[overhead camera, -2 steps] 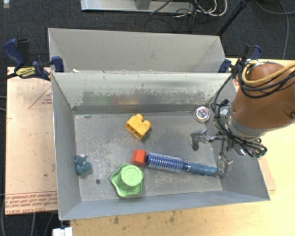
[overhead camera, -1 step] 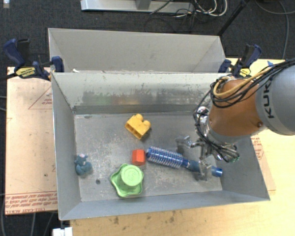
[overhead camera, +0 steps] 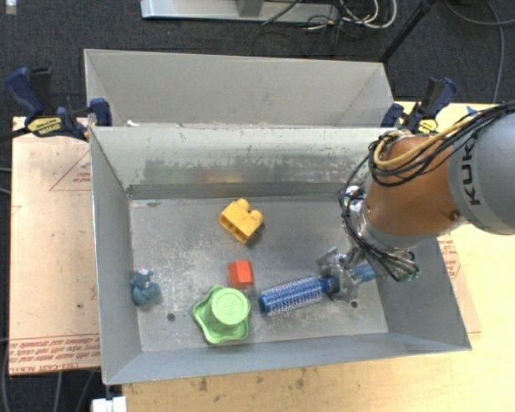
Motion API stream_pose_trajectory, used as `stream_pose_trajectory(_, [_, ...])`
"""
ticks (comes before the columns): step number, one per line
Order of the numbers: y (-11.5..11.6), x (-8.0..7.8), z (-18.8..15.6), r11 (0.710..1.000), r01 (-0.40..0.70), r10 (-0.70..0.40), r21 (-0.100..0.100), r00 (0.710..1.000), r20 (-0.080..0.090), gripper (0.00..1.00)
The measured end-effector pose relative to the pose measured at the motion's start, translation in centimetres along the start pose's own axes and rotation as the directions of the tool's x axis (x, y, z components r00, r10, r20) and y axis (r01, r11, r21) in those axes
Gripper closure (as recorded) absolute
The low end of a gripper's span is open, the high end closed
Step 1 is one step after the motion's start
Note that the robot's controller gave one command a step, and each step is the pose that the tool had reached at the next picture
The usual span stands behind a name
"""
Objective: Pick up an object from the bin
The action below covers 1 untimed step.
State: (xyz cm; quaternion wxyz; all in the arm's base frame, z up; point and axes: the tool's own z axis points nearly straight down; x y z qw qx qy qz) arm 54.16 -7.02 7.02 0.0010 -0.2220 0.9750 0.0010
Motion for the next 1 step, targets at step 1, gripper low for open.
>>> stream_pose_trajectory(1, [-1.12,-2.08,-16.77,0.999,0.043,-0.043,0.007,0.999,0.007,1.00])
